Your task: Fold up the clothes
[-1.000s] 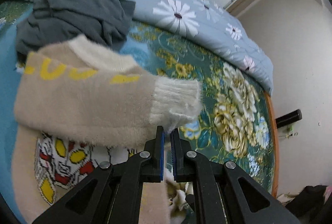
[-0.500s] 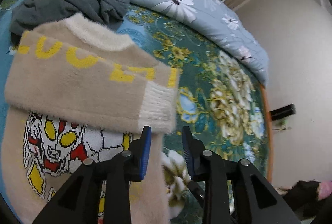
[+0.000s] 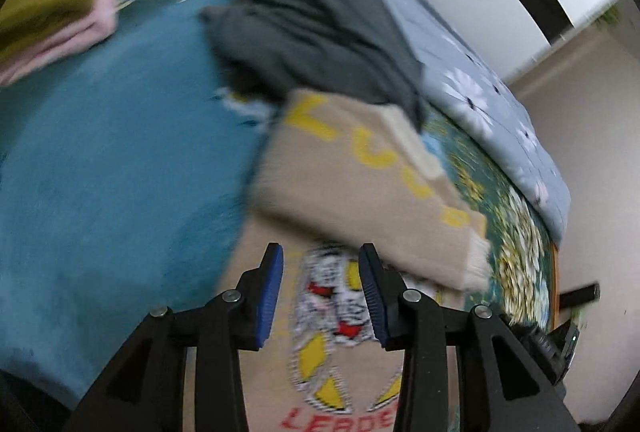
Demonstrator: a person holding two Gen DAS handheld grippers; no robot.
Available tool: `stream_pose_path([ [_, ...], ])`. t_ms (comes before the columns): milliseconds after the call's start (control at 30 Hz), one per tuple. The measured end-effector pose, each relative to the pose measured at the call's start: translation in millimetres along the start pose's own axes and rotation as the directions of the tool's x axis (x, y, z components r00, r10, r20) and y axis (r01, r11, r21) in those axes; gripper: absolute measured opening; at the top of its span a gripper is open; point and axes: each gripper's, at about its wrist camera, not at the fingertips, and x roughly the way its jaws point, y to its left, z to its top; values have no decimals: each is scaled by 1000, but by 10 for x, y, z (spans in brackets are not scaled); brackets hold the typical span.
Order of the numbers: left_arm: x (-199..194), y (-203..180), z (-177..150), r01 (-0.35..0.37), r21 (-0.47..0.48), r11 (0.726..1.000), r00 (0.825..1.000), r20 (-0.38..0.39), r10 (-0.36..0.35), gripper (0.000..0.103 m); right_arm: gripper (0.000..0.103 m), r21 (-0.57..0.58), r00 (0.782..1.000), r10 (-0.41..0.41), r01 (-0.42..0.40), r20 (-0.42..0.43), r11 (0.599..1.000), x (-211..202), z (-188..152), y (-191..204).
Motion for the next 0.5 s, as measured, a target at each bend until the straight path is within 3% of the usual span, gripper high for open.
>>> stream_pose_path([
  [133,-11,194,-74,11,-37,999,1000,6,-11,40,39,67,998,-57,59,-32,996,234,43,-5],
  [267,-16,376,-152,1,-51,999,1000,-1,-1,40,13,78,995,-96,98,-31,992,216,47,103],
  [333,-9,527,-193,-13,-85,996,1000,-8,12,40,9,46,993,-118,119,-29,992,186,51,225],
  [433,13,759,-232,-22,-182,983,1000,-19,18,40,8,-29,997,-83,83,-2,996,117,95,433],
  [500,6,832,-228,-2,-223,975,1000,-14,-1,40,8,-158,998,-31,38,48,987,-2,111,667],
])
